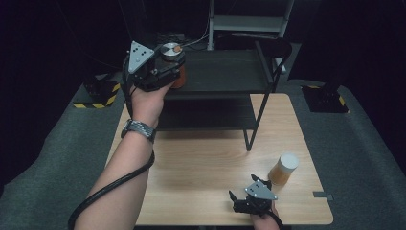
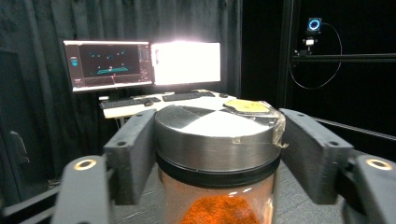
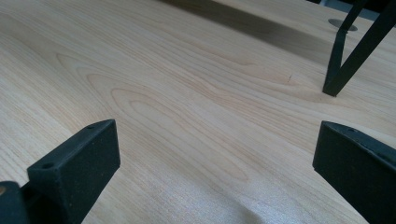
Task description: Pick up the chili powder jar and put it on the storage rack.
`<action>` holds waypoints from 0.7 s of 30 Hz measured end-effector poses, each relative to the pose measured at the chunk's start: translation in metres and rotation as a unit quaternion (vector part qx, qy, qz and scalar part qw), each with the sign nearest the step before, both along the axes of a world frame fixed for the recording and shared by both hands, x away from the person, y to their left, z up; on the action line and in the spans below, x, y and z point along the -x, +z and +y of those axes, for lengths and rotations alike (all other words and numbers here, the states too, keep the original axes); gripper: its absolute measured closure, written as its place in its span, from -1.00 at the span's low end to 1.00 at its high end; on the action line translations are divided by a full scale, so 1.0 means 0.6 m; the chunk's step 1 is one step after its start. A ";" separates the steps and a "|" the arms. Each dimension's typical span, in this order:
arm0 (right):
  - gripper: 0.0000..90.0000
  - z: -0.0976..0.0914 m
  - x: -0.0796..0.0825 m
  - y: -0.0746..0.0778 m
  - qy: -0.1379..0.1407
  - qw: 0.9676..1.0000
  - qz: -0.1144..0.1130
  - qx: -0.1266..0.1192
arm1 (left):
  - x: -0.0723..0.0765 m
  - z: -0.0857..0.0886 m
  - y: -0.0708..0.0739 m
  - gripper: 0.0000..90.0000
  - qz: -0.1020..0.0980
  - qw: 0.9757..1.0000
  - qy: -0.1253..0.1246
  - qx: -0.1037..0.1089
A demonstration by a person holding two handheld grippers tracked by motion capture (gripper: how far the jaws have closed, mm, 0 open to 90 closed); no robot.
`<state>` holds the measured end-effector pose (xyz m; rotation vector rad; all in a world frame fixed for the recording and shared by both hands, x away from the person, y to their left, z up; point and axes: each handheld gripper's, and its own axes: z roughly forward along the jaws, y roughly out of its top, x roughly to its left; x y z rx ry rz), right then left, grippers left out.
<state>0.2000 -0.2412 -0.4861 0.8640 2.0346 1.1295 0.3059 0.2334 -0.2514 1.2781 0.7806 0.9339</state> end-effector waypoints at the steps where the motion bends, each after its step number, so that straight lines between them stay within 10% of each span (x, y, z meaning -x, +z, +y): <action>1: -1.00 0.000 0.000 0.000 0.000 1.000 0.000 0.000 | 0.000 0.000 0.000 -0.47 0.000 1.000 0.000 0.000; 9: -1.00 0.002 0.000 0.000 0.001 1.000 -0.001 0.004 | 0.019 -0.006 0.003 -0.97 0.008 1.000 0.018 0.007; 21: -1.00 0.006 0.001 0.000 0.001 1.000 -0.004 0.010 | 0.053 0.017 -0.008 -0.99 0.008 1.000 0.003 0.005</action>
